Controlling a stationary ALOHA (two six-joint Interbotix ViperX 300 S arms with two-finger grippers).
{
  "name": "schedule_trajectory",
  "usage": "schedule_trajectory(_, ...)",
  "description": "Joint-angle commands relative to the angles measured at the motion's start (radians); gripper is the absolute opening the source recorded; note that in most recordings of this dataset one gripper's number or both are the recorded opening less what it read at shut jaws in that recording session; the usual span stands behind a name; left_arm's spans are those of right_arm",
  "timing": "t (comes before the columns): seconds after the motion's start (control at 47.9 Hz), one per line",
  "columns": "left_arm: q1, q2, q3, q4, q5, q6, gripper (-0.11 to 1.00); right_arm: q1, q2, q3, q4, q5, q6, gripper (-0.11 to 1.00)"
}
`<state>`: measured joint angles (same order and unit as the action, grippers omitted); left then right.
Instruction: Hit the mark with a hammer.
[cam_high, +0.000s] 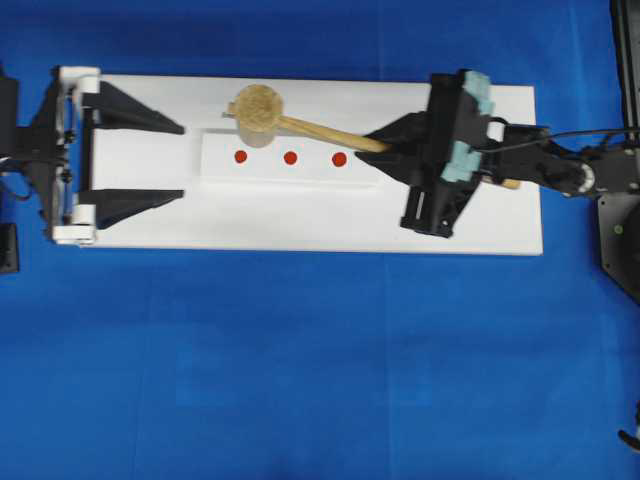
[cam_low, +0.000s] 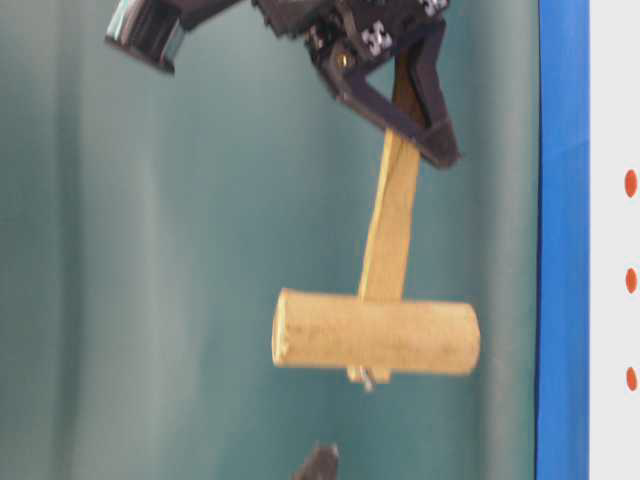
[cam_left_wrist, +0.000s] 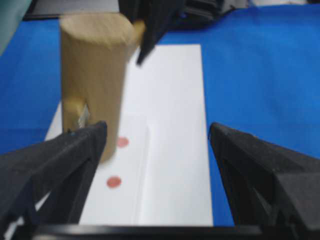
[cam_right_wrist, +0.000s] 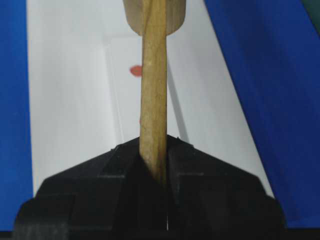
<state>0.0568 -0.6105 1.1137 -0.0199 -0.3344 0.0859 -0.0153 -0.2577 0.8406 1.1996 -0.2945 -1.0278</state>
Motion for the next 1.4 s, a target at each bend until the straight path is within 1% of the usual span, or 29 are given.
schedule_trajectory(0.0,0.002,-0.051,0.006,-0.002,0.032,0.000,0.80,0.005,-0.052,0.002,0.012,-0.014,0.002,0.02)
schedule_trajectory(0.125,0.008,-0.101,0.025,-0.002,0.080,-0.002,0.80,0.005,-0.055,0.005,0.026,-0.011,0.002,0.02)
schedule_trajectory(0.313,0.008,-0.140,0.035,-0.002,0.098,-0.002,0.80,0.005,-0.037,-0.012,0.026,-0.011,0.002,0.02)
schedule_trajectory(0.418,0.008,-0.141,0.037,-0.002,0.098,-0.002,0.80,0.005,-0.014,-0.029,0.026,-0.009,0.002,0.02)
schedule_trajectory(0.668,0.008,-0.141,0.037,-0.002,0.110,-0.002,0.80,0.005,0.063,-0.107,0.026,0.000,0.002,0.02)
schedule_trajectory(0.982,0.008,-0.144,0.038,-0.002,0.129,-0.003,0.80,-0.003,0.087,-0.115,0.029,0.000,0.002,0.02)
schedule_trajectory(1.086,0.008,-0.144,0.038,-0.002,0.129,-0.003,0.80,-0.009,0.144,-0.123,0.037,-0.002,0.003,0.02)
schedule_trajectory(1.19,0.008,-0.143,0.038,-0.002,0.129,-0.003,0.80,-0.020,0.249,-0.147,0.049,0.012,0.014,0.02)
schedule_trajectory(1.295,0.008,-0.144,0.038,-0.002,0.129,-0.003,0.80,-0.029,0.337,-0.179,0.049,0.077,0.018,0.02)
schedule_trajectory(1.378,0.008,-0.143,0.038,-0.002,0.129,-0.003,0.80,-0.040,0.360,-0.189,0.049,0.121,0.020,0.02)
